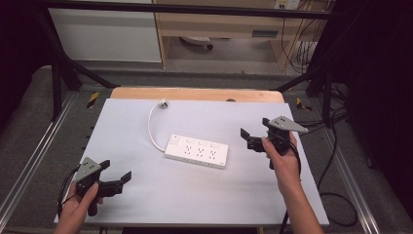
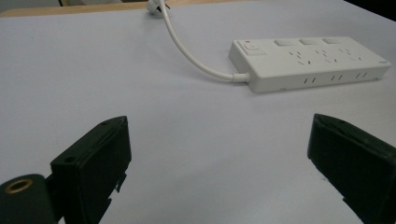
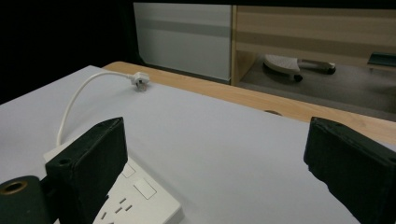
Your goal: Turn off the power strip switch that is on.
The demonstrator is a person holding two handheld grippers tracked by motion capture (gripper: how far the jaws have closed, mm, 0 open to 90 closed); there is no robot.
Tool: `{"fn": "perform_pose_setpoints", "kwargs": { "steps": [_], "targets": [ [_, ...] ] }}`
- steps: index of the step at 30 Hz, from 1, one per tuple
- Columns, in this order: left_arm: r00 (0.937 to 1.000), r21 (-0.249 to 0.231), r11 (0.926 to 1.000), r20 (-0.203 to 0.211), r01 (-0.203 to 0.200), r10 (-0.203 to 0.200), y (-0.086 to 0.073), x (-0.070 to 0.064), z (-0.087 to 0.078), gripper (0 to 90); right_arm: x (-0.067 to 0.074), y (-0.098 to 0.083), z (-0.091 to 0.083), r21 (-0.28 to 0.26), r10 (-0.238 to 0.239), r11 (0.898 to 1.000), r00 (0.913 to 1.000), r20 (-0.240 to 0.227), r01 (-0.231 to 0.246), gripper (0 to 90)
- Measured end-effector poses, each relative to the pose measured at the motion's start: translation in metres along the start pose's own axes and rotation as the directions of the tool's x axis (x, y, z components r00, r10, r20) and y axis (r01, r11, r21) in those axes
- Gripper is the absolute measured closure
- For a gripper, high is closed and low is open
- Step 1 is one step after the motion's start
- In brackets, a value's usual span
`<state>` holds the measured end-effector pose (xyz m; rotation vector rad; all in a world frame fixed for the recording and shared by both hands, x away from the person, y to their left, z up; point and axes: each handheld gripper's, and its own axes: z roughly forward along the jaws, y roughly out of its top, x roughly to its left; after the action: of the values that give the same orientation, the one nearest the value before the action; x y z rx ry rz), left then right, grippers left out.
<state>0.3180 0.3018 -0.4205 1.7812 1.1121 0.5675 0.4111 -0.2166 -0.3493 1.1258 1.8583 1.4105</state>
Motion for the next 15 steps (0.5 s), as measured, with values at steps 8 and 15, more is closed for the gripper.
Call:
{"fn": "perform_pose_setpoints", "kwargs": {
  "steps": [8,15],
  "targets": [
    [0.9999,-0.007,0.9999,-0.011,0.01,-0.01,0.0,0.001,-0.001,6.0,-0.018,-0.017,-0.03,-0.059,0.012,0.998,0.999,0.043,-0.01,5.3],
    [0.9999,-0.015,0.9998,-0.005,0.013,-0.013,0.001,-0.001,0.0,6.0,-0.025,-0.034,-0.047,-0.089,0.015,0.996,0.9964,0.083,-0.008,2.9]
  ]
}}
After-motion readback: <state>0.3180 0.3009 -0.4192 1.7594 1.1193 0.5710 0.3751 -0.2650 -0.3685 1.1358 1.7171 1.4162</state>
